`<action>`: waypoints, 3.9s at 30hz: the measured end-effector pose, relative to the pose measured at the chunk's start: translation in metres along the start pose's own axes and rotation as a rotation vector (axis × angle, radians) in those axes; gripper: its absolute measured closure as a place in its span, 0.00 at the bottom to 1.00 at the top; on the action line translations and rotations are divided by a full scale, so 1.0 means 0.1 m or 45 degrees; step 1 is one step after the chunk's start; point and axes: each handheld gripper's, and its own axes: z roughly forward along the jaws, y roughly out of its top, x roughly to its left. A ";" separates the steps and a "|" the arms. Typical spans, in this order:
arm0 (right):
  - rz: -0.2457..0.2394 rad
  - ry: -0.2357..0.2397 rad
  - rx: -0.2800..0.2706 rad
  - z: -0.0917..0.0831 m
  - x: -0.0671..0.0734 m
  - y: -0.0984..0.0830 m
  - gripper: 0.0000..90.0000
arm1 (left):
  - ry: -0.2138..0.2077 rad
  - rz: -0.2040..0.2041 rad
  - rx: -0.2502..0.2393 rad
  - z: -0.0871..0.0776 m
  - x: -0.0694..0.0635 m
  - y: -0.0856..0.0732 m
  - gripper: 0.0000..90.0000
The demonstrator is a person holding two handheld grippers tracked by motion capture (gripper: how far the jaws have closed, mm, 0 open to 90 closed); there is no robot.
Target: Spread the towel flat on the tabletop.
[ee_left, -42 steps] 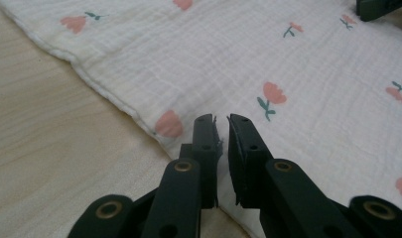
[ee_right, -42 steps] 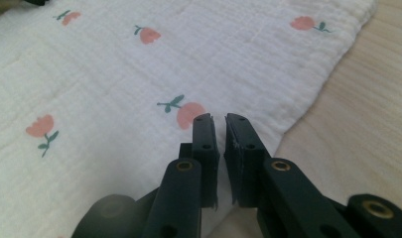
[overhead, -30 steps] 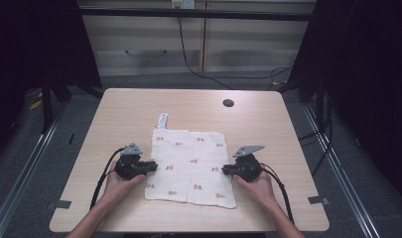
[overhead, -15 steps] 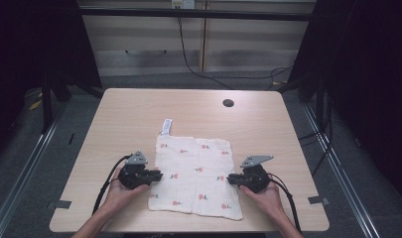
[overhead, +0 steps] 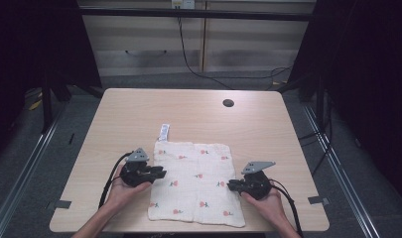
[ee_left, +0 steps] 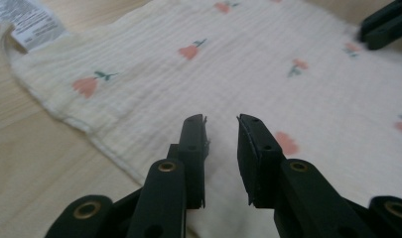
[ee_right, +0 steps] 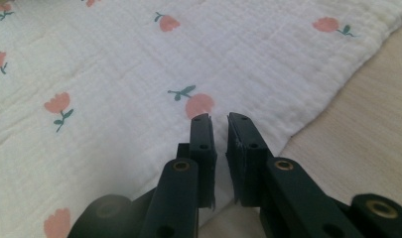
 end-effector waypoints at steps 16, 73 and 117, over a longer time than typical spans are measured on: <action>0.000 -0.041 -0.075 -0.07 -0.14 0.25 0.83 | -0.018 0.011 -0.002 -0.01 0.02 -0.11 0.80; 0.108 -0.164 -0.124 0.43 -0.80 0.62 0.97 | -0.063 0.005 0.006 -0.08 0.03 -0.16 0.73; 0.101 -0.132 -0.146 0.43 -0.68 0.66 0.97 | 0.103 -0.194 -0.063 0.21 0.93 0.31 0.62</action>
